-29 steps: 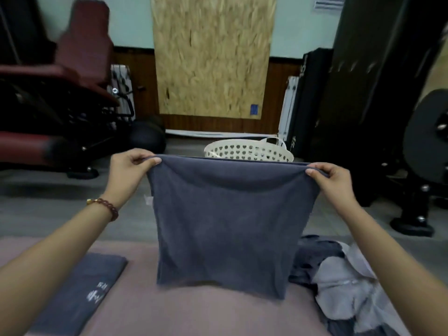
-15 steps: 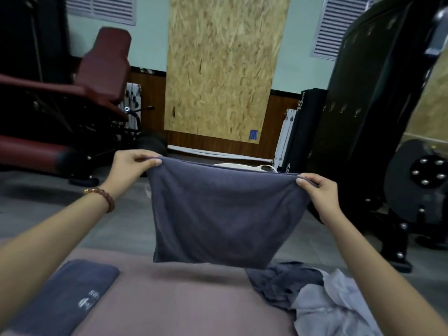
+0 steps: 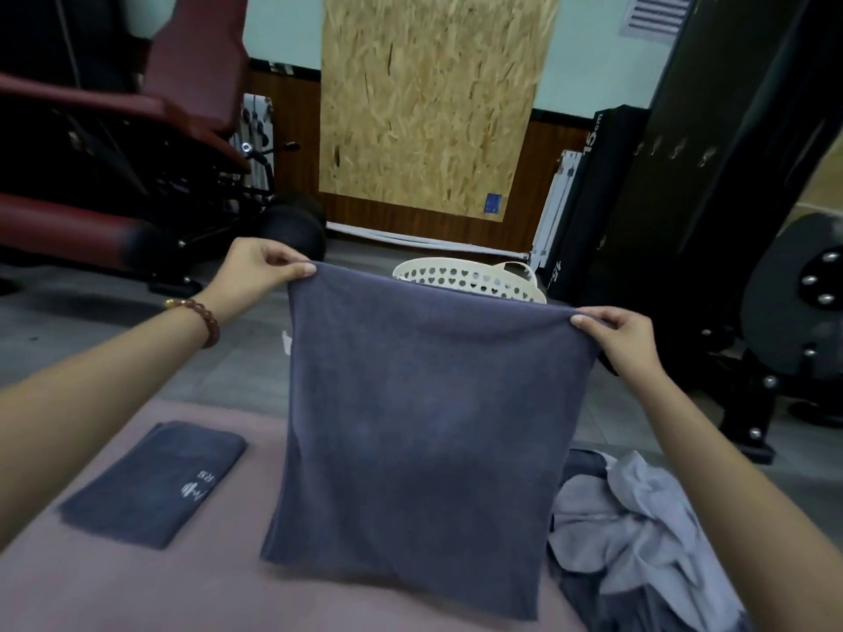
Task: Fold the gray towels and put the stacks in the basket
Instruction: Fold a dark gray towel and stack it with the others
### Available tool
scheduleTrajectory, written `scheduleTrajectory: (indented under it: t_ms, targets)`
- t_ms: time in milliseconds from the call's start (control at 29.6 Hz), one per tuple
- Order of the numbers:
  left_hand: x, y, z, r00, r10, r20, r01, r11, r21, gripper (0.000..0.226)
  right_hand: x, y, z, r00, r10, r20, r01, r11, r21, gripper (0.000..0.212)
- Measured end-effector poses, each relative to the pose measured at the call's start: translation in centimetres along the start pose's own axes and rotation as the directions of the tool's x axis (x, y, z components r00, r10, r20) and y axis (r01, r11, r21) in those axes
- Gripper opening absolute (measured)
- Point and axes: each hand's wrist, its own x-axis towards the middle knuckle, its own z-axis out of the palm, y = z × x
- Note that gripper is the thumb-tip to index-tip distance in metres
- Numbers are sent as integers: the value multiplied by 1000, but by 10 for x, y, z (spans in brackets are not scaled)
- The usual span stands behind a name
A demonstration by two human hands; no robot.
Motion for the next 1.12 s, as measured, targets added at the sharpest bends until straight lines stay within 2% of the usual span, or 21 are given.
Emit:
scheduleTrajectory:
  t_ms: [271,372,440,541,676,778,845,947,1116]
  targets:
    - [-8,-15,7,993,-20,-119,28,998,60,11,-20,-4,24,998,-14,-55,13,1000,-17,9]
    - [-17,-13,6,993,-4,-120,14,996,83,4,-24,-9,27,999,-35,1,35,999,-35,9]
    - [-27,-13,7,993,-27,-116,40,993,111,10,-31,-10,30,996,-43,74,46,998,-38,15]
    - [-44,-9,9,985,-45,-168,56,997,57,26,-47,-15,34,991,-28,129,24,999,29,26]
    - [-58,12,7,914,136,-383,-139,990,20,33,-64,-32,28,994,-111,18,108,987,119,27]
    - [-55,25,8,854,226,-469,-254,967,5,31,-65,-43,24,978,-179,-106,191,975,118,27]
    - [-52,21,12,851,228,-473,-259,966,-1,32,-60,-40,27,976,-174,-135,187,978,91,26]
    - [-52,-12,23,892,187,-411,-205,979,0,34,-52,-12,43,988,-126,-87,128,991,23,20]
    - [-68,-134,63,973,-16,-231,33,997,72,33,-59,86,104,994,56,99,-31,972,-232,10]
